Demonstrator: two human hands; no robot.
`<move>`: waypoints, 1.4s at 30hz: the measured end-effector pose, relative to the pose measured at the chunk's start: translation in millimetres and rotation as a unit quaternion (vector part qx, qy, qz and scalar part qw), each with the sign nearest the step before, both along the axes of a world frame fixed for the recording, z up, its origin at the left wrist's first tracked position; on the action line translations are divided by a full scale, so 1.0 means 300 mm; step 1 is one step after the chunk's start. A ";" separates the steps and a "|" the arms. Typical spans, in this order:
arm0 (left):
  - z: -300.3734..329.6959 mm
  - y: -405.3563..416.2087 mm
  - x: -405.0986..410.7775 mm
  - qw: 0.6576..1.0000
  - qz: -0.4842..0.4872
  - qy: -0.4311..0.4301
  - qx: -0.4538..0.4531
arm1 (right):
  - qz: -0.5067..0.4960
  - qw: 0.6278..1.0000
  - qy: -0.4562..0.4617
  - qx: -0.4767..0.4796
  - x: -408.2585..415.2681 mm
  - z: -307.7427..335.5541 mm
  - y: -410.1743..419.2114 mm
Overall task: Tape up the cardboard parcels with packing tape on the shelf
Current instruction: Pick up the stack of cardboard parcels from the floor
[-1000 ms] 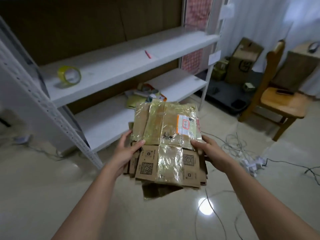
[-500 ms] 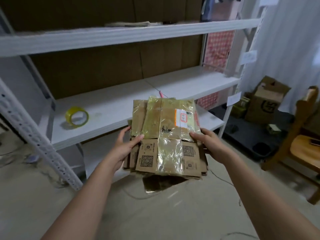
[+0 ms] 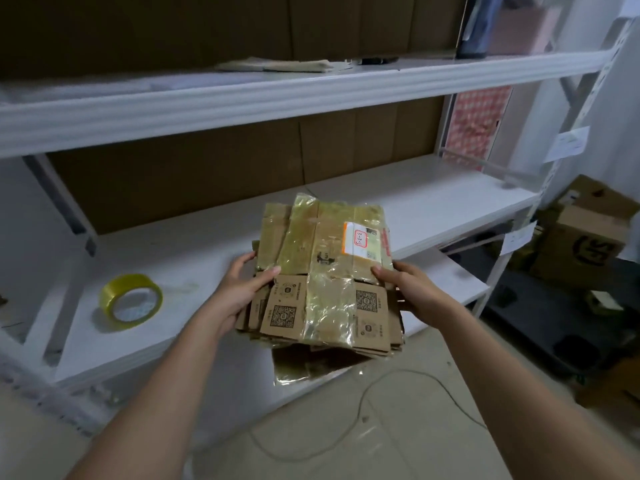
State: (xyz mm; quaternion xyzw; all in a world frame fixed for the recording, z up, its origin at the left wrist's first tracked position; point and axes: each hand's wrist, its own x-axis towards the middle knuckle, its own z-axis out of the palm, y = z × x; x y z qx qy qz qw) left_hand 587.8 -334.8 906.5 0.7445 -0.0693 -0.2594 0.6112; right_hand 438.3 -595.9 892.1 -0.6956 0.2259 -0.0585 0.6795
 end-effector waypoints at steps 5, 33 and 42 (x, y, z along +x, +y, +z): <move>0.019 -0.091 0.234 1.000 0.009 0.009 0.010 | 0.004 1.000 -0.002 0.002 0.253 0.017 -0.093; -0.177 -0.307 0.710 0.978 0.189 0.031 0.082 | 0.179 0.978 0.074 0.073 1.068 -0.227 -0.439; -0.201 -0.295 0.759 0.985 0.148 0.054 0.073 | 0.192 0.975 0.070 -0.092 1.057 -0.170 -0.507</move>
